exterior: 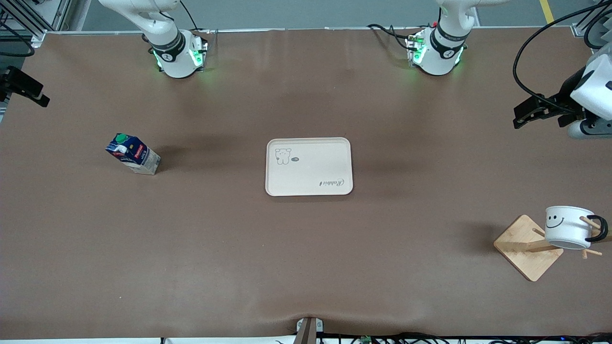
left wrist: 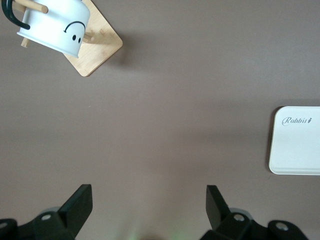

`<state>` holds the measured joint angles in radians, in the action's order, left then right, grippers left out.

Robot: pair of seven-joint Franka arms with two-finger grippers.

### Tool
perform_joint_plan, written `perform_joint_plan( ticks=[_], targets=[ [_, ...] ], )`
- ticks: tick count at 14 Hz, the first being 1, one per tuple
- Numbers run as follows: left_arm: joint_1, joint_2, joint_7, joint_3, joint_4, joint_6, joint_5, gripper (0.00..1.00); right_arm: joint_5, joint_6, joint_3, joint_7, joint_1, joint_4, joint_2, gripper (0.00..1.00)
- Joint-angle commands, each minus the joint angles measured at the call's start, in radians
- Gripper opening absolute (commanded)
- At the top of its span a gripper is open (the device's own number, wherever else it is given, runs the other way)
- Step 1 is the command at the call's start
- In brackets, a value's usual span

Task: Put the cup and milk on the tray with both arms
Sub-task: 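Move the left gripper toward the white mug on the wooden stand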

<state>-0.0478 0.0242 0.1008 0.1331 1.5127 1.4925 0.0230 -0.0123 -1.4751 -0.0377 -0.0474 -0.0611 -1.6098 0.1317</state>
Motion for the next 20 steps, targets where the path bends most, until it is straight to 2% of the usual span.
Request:
perform_joint_plan(
  ticks=[1, 12, 15, 20],
  targets=[
    [0.0, 0.003, 0.01, 0.002, -0.017, -0.009, 0.021, 1.0, -0.003, 0.002, 0.004, -0.003, -0.009, -0.001, 0.002, 1.0],
    [-0.047, 0.048, -0.039, -0.004, -0.072, -0.009, 0.024, 1.0, -0.003, -0.001, 0.004, -0.003, -0.009, -0.001, 0.002, 1.0],
    [-0.053, 0.051, -0.038, -0.003, -0.069, 0.05, 0.095, 1.0, -0.003, -0.001, 0.004, -0.003, -0.009, -0.001, 0.002, 1.0],
    [-0.09, 0.085, -0.024, -0.003, -0.06, 0.118, 0.078, 1.0, -0.003, -0.001, 0.004, -0.003, -0.009, -0.001, 0.002, 1.0]
  ],
)
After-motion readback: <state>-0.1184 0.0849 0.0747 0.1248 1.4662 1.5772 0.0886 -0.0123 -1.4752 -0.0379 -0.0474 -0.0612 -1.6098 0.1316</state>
